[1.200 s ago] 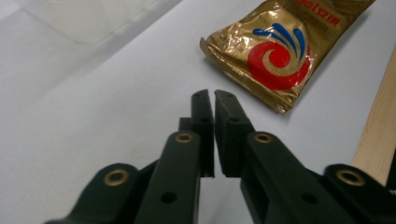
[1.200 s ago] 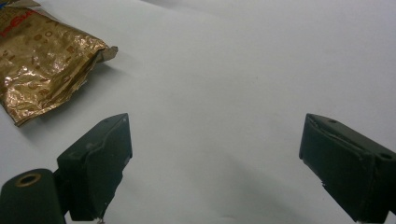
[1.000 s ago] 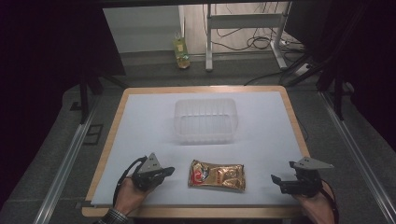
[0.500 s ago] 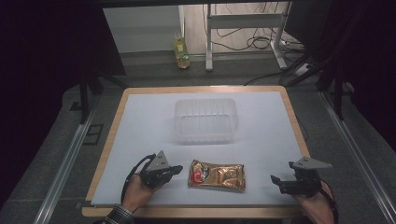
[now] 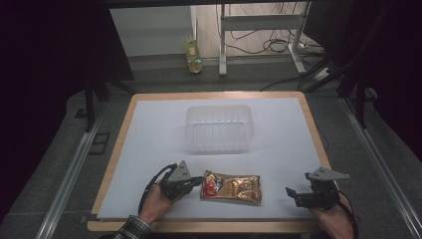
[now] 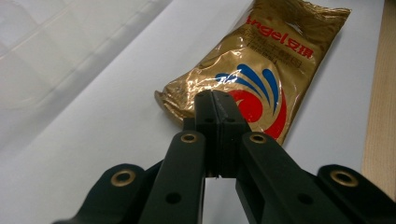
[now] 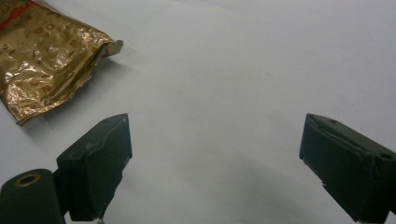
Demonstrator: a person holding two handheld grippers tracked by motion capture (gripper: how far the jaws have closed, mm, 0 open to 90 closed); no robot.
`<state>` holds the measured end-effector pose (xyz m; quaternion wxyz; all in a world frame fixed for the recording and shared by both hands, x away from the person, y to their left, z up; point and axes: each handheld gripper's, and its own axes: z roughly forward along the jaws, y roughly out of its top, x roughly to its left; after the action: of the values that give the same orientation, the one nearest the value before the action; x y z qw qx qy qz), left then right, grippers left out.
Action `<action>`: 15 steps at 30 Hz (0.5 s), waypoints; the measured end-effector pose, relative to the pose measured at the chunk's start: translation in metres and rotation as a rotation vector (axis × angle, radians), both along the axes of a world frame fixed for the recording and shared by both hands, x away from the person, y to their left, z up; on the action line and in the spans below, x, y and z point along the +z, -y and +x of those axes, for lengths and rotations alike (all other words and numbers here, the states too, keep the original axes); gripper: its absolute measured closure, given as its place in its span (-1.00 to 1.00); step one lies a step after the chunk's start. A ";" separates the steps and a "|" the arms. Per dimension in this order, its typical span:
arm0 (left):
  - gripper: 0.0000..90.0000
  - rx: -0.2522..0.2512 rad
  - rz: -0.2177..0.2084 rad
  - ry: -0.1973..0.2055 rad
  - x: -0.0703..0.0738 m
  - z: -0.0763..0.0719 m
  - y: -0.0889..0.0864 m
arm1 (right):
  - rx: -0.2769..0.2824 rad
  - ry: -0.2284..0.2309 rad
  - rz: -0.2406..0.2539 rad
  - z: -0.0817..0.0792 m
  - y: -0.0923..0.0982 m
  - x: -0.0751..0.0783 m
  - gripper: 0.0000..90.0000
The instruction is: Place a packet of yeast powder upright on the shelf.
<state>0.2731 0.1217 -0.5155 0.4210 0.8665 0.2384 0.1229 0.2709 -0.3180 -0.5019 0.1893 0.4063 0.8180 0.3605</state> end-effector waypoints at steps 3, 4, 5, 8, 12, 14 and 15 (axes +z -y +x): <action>0.99 -0.010 0.004 -0.001 -0.002 0.002 0.005 | 0.005 0.000 0.001 0.000 -0.002 0.000 -0.79; 0.99 -0.015 0.003 -0.001 -0.002 0.002 0.007 | 0.009 0.000 0.005 0.000 -0.003 0.000 -0.79; 0.99 -0.021 0.000 -0.004 -0.003 0.003 0.009 | 0.011 -0.002 0.009 0.000 -0.004 0.000 -0.79; 0.99 -0.037 0.006 0.001 -0.005 0.005 0.016 | 0.019 -0.004 0.014 0.000 -0.007 0.000 -0.79; 0.99 -0.053 0.020 0.001 -0.009 0.008 0.025 | 0.033 -0.011 0.013 0.000 -0.012 0.000 -0.79; 0.99 -0.056 0.022 0.005 -0.011 0.009 0.027 | 0.037 -0.015 0.013 0.000 -0.014 -0.001 -0.79; 0.99 -0.056 0.019 0.007 -0.012 0.009 0.028 | 0.038 -0.017 0.014 0.000 -0.015 -0.001 -0.79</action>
<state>0.2823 0.0936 -0.5271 0.4169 0.8764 0.2112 0.1165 0.2704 -0.3033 -0.5025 0.1726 0.3952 0.8246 0.3662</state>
